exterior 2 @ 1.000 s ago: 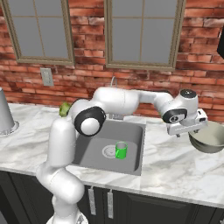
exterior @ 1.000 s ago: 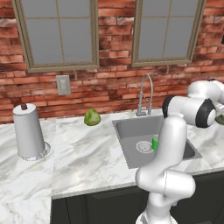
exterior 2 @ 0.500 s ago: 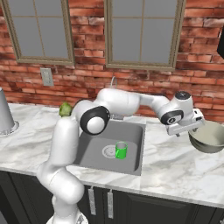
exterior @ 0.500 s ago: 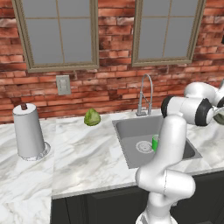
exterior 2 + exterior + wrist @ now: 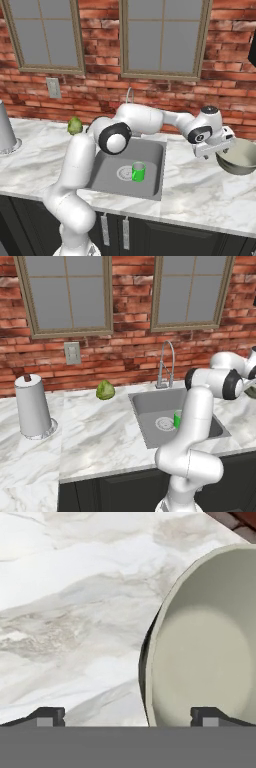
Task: Pick the mug and place it in the sink. Pick the bowl and place it in the open cabinet and then close the cabinet.
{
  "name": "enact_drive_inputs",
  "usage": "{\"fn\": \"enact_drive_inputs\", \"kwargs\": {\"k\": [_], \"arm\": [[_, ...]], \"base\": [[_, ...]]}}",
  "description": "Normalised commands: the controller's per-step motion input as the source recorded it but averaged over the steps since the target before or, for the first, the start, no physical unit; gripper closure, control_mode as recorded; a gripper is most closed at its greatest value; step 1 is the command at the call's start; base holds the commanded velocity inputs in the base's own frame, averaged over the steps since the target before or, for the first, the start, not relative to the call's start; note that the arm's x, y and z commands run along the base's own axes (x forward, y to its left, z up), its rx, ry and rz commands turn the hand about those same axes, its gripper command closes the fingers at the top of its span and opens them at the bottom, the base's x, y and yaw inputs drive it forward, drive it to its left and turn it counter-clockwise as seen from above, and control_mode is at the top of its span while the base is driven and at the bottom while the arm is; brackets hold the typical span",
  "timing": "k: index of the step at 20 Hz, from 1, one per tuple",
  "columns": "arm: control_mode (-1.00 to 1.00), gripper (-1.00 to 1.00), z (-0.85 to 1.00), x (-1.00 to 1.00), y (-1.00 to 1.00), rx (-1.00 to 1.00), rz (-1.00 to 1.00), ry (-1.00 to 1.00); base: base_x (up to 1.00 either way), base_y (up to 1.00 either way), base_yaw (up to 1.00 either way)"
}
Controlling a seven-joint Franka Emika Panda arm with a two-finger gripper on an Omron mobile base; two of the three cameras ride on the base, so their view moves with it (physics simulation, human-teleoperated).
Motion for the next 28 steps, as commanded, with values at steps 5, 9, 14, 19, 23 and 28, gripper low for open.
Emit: {"fn": "enact_drive_inputs", "kwargs": {"k": [5, 9, 14, 19, 23, 28], "arm": [[-1.0, -1.0, -0.05, 0.02, -0.1, 0.01, 0.0, 0.0], [-1.0, -1.0, -0.05, 0.04, -0.09, 0.02, 0.01, 0.0], [-1.0, -1.0, -0.18, 0.03, -0.09, 0.04, 0.02, 0.0], [-1.0, -1.0, -0.23, 0.1, -0.05, 0.04, 0.02, 0.03], [-1.0, -1.0, -0.13, 0.13, -0.03, 0.0, 0.01, 0.06], [-1.0, 1.0, -0.02, 0.1, 0.0, 0.0, 0.0, 0.01]], "base": [[0.0, 0.0, 0.0], [0.0, 0.0, 0.0], [0.0, 0.0, 0.0], [0.0, 0.0, 0.0], [0.0, 0.0, 0.0], [0.0, 0.0, 0.0]]}}
